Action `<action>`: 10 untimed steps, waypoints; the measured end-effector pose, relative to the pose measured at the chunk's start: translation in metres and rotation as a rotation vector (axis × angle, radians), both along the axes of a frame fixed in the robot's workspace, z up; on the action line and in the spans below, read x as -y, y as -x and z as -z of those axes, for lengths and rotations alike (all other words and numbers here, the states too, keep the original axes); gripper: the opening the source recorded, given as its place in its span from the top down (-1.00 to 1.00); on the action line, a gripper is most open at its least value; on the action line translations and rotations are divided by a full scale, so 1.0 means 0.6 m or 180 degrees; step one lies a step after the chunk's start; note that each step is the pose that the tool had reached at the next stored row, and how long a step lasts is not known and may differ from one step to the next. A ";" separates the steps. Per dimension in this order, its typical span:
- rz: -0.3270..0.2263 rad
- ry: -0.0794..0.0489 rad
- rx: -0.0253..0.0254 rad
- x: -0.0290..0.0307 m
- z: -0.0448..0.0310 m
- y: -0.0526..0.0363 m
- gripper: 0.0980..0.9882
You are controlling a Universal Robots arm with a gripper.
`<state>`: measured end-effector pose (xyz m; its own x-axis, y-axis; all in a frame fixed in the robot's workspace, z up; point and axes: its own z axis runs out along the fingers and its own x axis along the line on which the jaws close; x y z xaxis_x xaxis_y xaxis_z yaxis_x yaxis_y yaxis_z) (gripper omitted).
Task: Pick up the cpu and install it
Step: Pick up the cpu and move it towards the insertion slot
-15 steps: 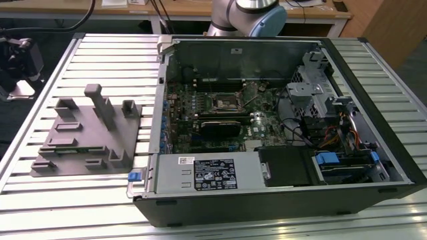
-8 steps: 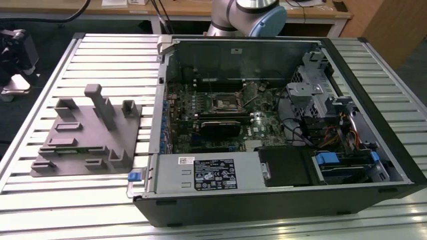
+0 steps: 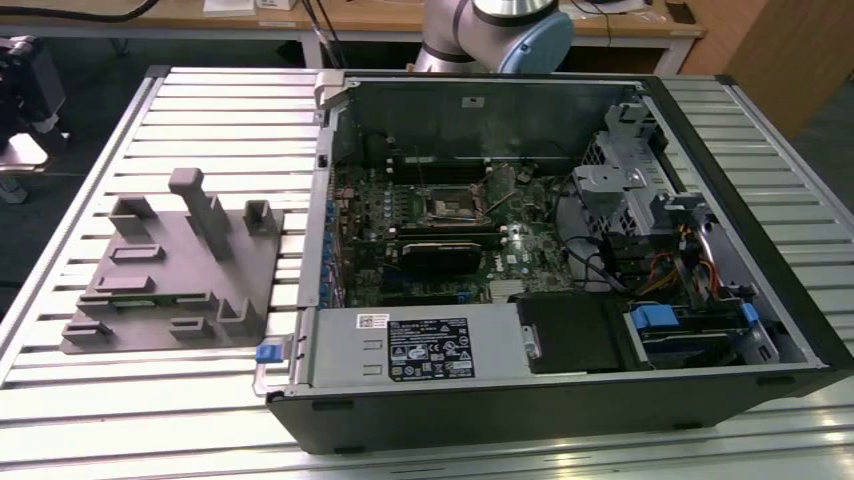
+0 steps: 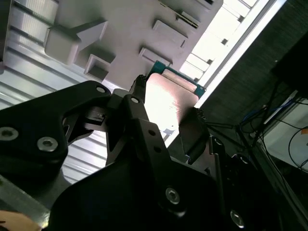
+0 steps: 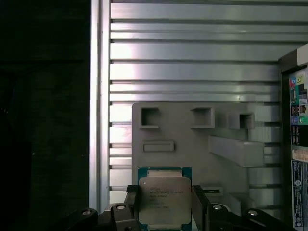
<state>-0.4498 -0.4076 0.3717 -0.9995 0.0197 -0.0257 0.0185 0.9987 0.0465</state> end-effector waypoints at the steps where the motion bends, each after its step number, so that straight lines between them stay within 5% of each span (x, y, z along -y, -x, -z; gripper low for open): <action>1: 0.0000 0.0000 0.0000 0.0000 -0.004 0.000 0.03; 10: 0.0000 0.0000 0.0000 0.0000 -0.011 -0.013 0.03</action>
<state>-0.4421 -0.4076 0.3783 -0.9995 0.0197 -0.0257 0.0185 0.9987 0.0465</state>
